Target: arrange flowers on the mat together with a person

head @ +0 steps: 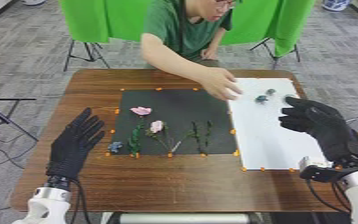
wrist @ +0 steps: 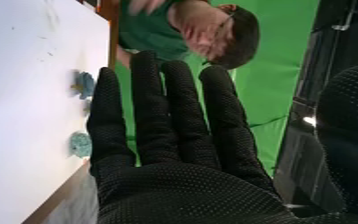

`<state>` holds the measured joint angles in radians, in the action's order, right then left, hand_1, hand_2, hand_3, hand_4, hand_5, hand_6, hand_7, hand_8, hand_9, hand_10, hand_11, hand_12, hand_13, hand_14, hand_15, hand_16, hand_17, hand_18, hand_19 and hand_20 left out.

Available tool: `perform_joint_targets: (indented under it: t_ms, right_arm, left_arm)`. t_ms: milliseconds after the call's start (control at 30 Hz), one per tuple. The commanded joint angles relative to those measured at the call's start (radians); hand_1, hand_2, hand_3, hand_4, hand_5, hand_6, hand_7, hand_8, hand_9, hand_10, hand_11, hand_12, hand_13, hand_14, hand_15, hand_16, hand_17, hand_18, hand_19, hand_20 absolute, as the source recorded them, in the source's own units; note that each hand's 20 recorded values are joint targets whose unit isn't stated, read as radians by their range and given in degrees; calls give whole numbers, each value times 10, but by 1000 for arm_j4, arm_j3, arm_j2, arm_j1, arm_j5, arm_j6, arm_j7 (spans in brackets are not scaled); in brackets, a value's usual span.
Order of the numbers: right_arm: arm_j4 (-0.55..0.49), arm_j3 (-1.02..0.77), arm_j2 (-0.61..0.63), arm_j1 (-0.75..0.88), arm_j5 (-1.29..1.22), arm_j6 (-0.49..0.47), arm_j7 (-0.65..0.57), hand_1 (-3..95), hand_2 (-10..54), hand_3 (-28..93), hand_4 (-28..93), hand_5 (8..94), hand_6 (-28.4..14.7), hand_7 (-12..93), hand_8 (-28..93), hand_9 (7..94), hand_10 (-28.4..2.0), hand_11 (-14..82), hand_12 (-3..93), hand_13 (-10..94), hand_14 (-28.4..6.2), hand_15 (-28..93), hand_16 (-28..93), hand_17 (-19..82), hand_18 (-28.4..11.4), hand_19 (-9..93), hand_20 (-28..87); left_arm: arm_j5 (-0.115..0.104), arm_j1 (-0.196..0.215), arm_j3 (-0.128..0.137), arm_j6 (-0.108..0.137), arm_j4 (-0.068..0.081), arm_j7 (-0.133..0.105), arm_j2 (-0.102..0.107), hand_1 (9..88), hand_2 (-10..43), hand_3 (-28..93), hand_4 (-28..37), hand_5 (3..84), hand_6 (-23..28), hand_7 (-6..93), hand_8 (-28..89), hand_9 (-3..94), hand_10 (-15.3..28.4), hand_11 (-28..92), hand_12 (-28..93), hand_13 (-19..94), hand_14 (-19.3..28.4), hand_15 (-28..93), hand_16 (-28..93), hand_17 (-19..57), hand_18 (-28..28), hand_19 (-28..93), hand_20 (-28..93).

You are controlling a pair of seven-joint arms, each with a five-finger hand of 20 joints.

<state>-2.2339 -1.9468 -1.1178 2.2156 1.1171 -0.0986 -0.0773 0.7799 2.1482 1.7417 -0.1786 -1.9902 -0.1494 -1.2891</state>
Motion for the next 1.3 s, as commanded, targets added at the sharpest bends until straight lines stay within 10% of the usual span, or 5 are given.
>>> perform_joint_targets:
  t_ms: [33,633,767,1300]
  right_arm:
    - [-1,-4,-8,-3,2,-27,-3,182,-39,825,-249,414,-49,209,-118,455,-144,151,198,390,-129,293,215,113,-217,455,262]
    - [15,14,-4,-43,11,-34,-21,181,-33,821,-247,421,-50,206,-117,471,-152,155,198,402,-130,311,213,112,-217,461,264]
    - [30,45,-5,-64,11,-40,-20,182,-32,821,-246,421,-50,205,-116,471,-152,155,198,401,-131,311,212,112,-217,462,263]
    - [18,22,2,-40,24,-21,-18,184,-31,822,-246,422,-51,204,-115,467,-151,153,198,398,-130,312,211,111,-216,465,264]
  left_arm:
    - [4,36,-8,-8,-1,15,-6,256,-54,686,-275,311,36,138,-87,247,116,159,149,207,122,196,43,-98,204,388,86]
    - [4,42,12,1,-19,27,13,260,-52,684,-272,308,36,139,-87,245,115,160,150,206,121,197,43,-96,203,390,86]
    - [-26,71,18,24,-20,19,13,259,-53,686,-272,307,35,140,-87,245,115,158,150,207,121,196,43,-97,203,390,85]
    - [-9,53,21,11,-14,21,18,260,-53,684,-271,307,36,140,-87,245,115,160,149,207,121,198,42,-97,204,390,85]
